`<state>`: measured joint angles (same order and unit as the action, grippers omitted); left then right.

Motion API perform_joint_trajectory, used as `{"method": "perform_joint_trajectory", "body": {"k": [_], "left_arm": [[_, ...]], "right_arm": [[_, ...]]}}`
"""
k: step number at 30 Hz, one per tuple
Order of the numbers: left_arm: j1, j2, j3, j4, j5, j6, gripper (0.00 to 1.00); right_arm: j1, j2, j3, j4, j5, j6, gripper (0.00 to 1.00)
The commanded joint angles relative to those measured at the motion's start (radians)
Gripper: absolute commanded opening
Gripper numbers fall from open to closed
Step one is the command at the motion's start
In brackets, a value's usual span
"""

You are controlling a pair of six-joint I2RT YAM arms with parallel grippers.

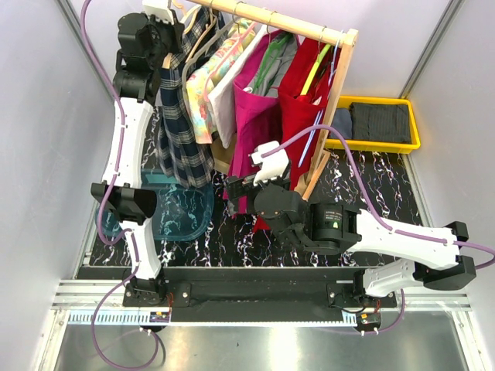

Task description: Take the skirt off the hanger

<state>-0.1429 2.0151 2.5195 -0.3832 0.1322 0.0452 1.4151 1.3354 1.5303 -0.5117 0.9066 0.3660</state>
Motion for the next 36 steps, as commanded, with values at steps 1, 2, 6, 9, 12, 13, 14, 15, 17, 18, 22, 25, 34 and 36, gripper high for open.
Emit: {"method": "perform_joint_trajectory", "body": {"k": [1, 2, 6, 9, 12, 13, 14, 15, 17, 18, 22, 25, 34, 36], "left_arm": [[-0.004, -0.079, 0.052, 0.282, -0.077, 0.07, 0.0], [-0.006, -0.099, 0.047, 0.309, -0.075, 0.077, 0.0], [-0.015, -0.128, 0.056, 0.337, -0.056, 0.107, 0.0], [-0.018, -0.148, 0.055, 0.348, -0.037, 0.114, 0.0], [-0.021, -0.151, 0.056, 0.356, -0.043, 0.13, 0.0], [-0.021, -0.153, 0.055, 0.354, -0.048, 0.136, 0.0], [-0.021, -0.16, 0.053, 0.351, -0.052, 0.137, 0.0], [-0.017, -0.17, 0.042, 0.354, -0.054, 0.136, 0.0], [-0.001, -0.211, 0.022, 0.363, -0.039, 0.121, 0.0], [0.003, -0.228, 0.006, 0.359, -0.026, 0.119, 0.0], [0.046, -0.352, -0.094, 0.242, 0.053, 0.13, 0.0], [0.063, -0.522, -0.293, 0.204, 0.102, 0.191, 0.0], [0.069, -0.591, -0.465, 0.081, 0.158, 0.11, 0.23], [0.078, -0.434, -0.129, -0.015, 0.161, 0.079, 0.47]], "right_arm": [[-0.011, -0.015, -0.013, 0.044, 0.015, 0.031, 0.97], [-0.011, -0.012, -0.015, 0.047, 0.012, 0.033, 0.97], [-0.016, -0.002, -0.021, 0.053, 0.002, 0.036, 0.97], [-0.018, -0.005, -0.027, 0.055, -0.002, 0.039, 0.96], [-0.018, -0.004, -0.03, 0.058, -0.002, 0.045, 0.96], [-0.019, -0.002, -0.032, 0.058, -0.002, 0.045, 0.96], [-0.019, -0.005, -0.033, 0.058, -0.003, 0.045, 0.96], [-0.019, -0.007, -0.035, 0.056, -0.006, 0.047, 0.96], [-0.021, -0.011, -0.041, 0.058, -0.005, 0.044, 0.96], [-0.019, -0.012, -0.041, 0.058, -0.005, 0.042, 0.96], [-0.025, -0.007, -0.026, 0.064, -0.005, 0.021, 0.96], [-0.027, -0.001, -0.01, 0.084, -0.012, 0.001, 0.97], [-0.028, 0.016, -0.001, 0.111, -0.064, 0.011, 0.96], [-0.03, 0.013, -0.004, 0.111, -0.061, 0.013, 0.97]]}}
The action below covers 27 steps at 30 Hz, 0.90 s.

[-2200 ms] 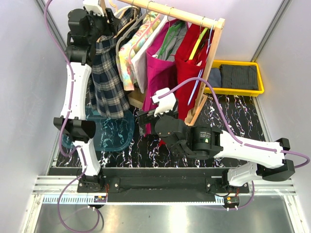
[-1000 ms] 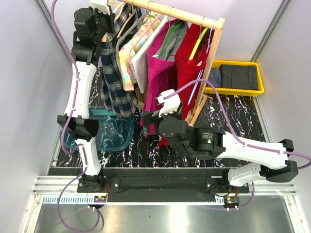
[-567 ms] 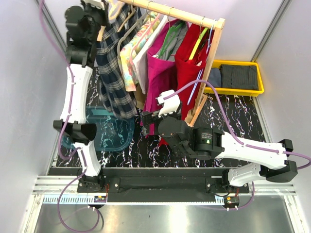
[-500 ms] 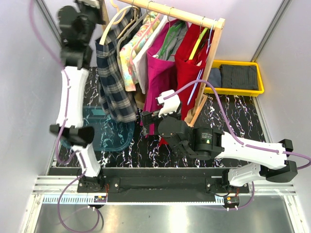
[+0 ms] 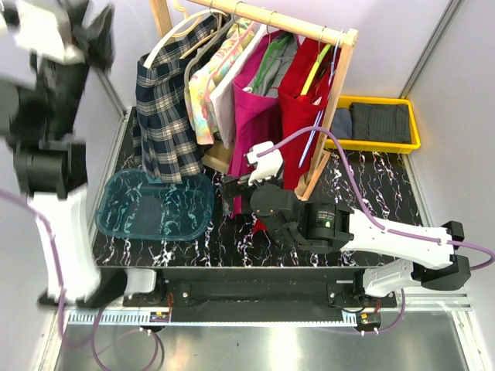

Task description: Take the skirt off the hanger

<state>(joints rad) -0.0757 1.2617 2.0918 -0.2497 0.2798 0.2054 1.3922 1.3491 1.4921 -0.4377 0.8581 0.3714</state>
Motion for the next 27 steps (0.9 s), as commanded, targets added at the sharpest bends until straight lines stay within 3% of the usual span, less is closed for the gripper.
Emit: {"method": "perform_joint_trajectory", "body": {"k": [1, 2, 3, 4, 6, 8, 10, 13, 16, 27], "left_arm": [[0.013, 0.494, 0.444, -0.254, 0.031, -0.104, 0.54], [0.013, 0.572, 0.679, -0.285, 0.039, -0.107, 0.62], [0.004, 0.621, 0.717, -0.295, 0.041, -0.089, 0.71], [-0.009, 0.624, 0.688, -0.258, 0.026, -0.057, 0.76], [-0.025, 0.552, 0.388, -0.148, -0.011, -0.021, 0.87], [-0.024, 0.502, 0.248, -0.076, -0.002, 0.0, 0.87], [0.0, 0.545, 0.272, -0.112, 0.012, -0.036, 0.78], [0.056, 0.602, 0.332, -0.089, 0.021, -0.127, 0.72], [0.063, 0.646, 0.415, -0.097, 0.012, -0.135, 0.74], [0.053, 0.682, 0.39, -0.097, 0.062, -0.167, 0.74]], "right_arm": [[-0.007, -0.007, 0.034, 0.036, -0.011, 0.009, 0.97], [-0.007, -0.008, 0.031, 0.037, -0.007, 0.012, 0.97], [-0.007, -0.01, 0.028, 0.036, -0.002, 0.012, 0.97], [-0.007, -0.013, 0.027, 0.036, 0.001, 0.012, 0.97], [-0.007, -0.011, 0.02, 0.034, 0.007, 0.011, 0.98], [-0.007, -0.013, 0.016, 0.036, 0.007, 0.014, 0.98], [-0.009, -0.011, 0.011, 0.036, 0.002, 0.015, 0.98], [-0.007, -0.01, 0.004, 0.034, -0.008, 0.024, 0.98], [-0.009, -0.007, -0.003, 0.036, -0.01, 0.027, 0.99], [-0.01, -0.021, -0.012, 0.036, 0.015, 0.018, 0.99]]}}
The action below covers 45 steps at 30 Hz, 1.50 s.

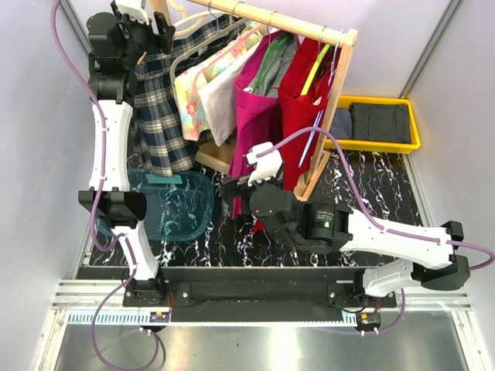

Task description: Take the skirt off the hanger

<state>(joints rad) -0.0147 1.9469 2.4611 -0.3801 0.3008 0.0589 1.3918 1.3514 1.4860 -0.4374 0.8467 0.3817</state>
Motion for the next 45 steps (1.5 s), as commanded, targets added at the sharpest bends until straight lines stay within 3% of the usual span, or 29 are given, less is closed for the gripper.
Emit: {"method": "perform_joint_trajectory", "body": {"k": [1, 17, 22, 24, 26, 29, 33, 38, 42, 45], "left_arm": [[-0.008, 0.001, 0.025, 0.032, 0.041, -0.022, 0.74], [-0.019, 0.076, 0.061, -0.057, 0.09, 0.015, 0.75], [-0.021, 0.083, 0.058, -0.091, 0.138, 0.015, 0.64], [-0.022, 0.076, 0.049, -0.114, 0.171, 0.013, 0.53], [-0.024, 0.057, 0.036, -0.14, 0.204, 0.015, 0.51], [-0.025, 0.018, -0.011, -0.141, 0.216, 0.028, 0.55], [-0.025, 0.026, 0.016, -0.134, 0.192, 0.022, 0.69], [-0.037, 0.066, 0.068, -0.109, 0.163, -0.01, 0.7], [-0.051, 0.08, 0.075, -0.091, 0.161, -0.018, 0.56], [-0.059, 0.084, 0.076, -0.074, 0.158, -0.021, 0.34]], "right_arm": [[-0.01, -0.026, -0.009, 0.035, 0.028, 0.009, 0.99], [-0.013, -0.057, -0.035, 0.037, 0.046, 0.022, 0.98], [-0.014, -0.067, -0.044, 0.035, 0.058, 0.022, 0.99], [-0.016, -0.063, -0.044, 0.04, 0.058, 0.023, 0.99], [-0.016, -0.061, -0.043, 0.04, 0.057, 0.02, 0.99], [-0.014, -0.058, -0.044, 0.043, 0.057, 0.023, 0.98], [-0.014, -0.055, -0.044, 0.049, 0.051, 0.023, 0.99], [-0.016, -0.063, -0.047, 0.049, 0.052, 0.029, 0.98], [-0.014, -0.071, -0.058, 0.048, 0.054, 0.033, 0.98], [-0.014, -0.069, -0.061, 0.048, 0.055, 0.036, 0.98]]}}
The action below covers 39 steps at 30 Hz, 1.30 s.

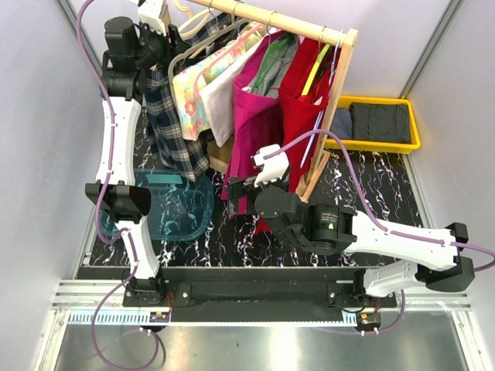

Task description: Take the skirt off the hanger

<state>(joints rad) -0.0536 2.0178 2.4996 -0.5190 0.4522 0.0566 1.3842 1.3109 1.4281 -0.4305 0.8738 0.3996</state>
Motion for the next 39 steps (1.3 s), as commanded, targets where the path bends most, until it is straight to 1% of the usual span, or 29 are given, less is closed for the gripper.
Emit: {"method": "perform_joint_trajectory", "body": {"k": [1, 3, 4, 6, 7, 12, 15, 18, 19, 22, 27, 32, 35, 37, 38, 39], "left_arm": [[-0.022, 0.018, 0.039, 0.073, 0.002, -0.02, 0.25], [-0.023, 0.022, 0.039, 0.079, -0.009, -0.021, 0.15], [-0.025, 0.024, 0.041, 0.079, -0.013, -0.021, 0.08], [-0.025, 0.024, 0.041, 0.079, -0.018, -0.018, 0.01], [-0.025, 0.021, 0.039, 0.079, -0.02, -0.017, 0.0], [-0.023, 0.003, 0.041, 0.089, -0.04, -0.02, 0.0], [-0.017, -0.016, 0.041, 0.164, -0.084, -0.049, 0.0], [-0.015, -0.027, 0.07, 0.217, -0.131, -0.054, 0.0], [-0.015, -0.028, 0.083, 0.23, -0.147, -0.078, 0.0], [-0.015, -0.059, 0.077, 0.289, -0.184, -0.1, 0.0], [-0.014, -0.1, 0.062, 0.339, -0.199, -0.123, 0.0], [-0.014, -0.082, 0.097, 0.337, -0.214, -0.117, 0.0], [-0.014, -0.099, 0.056, 0.306, -0.172, -0.095, 0.0], [-0.014, -0.105, 0.007, 0.312, -0.168, -0.092, 0.0], [-0.014, -0.096, 0.008, 0.301, -0.164, -0.081, 0.05], [-0.014, -0.082, 0.043, 0.286, -0.155, -0.075, 0.08]], "right_arm": [[-0.008, -0.027, -0.003, 0.042, 0.031, 0.018, 0.98], [-0.008, -0.032, -0.005, 0.041, 0.036, 0.018, 0.98], [-0.008, -0.033, -0.005, 0.041, 0.037, 0.016, 0.98], [-0.008, -0.039, -0.008, 0.042, 0.04, 0.016, 0.98], [-0.008, -0.042, -0.008, 0.042, 0.04, 0.016, 0.98], [-0.008, -0.036, -0.003, 0.041, 0.03, 0.016, 0.96], [-0.008, -0.032, -0.001, 0.041, 0.024, 0.019, 0.96], [-0.008, -0.035, -0.005, 0.041, 0.022, 0.022, 0.95], [-0.008, -0.038, -0.006, 0.042, 0.024, 0.022, 0.95], [-0.008, -0.039, -0.009, 0.041, 0.021, 0.025, 0.94], [-0.008, -0.041, -0.015, 0.041, 0.016, 0.031, 0.93], [-0.008, -0.042, -0.02, 0.041, 0.014, 0.035, 0.93], [-0.007, -0.048, -0.026, 0.039, 0.019, 0.036, 0.93], [-0.007, -0.048, -0.026, 0.041, 0.019, 0.039, 0.93], [-0.008, -0.047, -0.026, 0.041, 0.017, 0.039, 0.94], [-0.008, -0.039, -0.026, 0.039, 0.016, 0.039, 0.94]]}}
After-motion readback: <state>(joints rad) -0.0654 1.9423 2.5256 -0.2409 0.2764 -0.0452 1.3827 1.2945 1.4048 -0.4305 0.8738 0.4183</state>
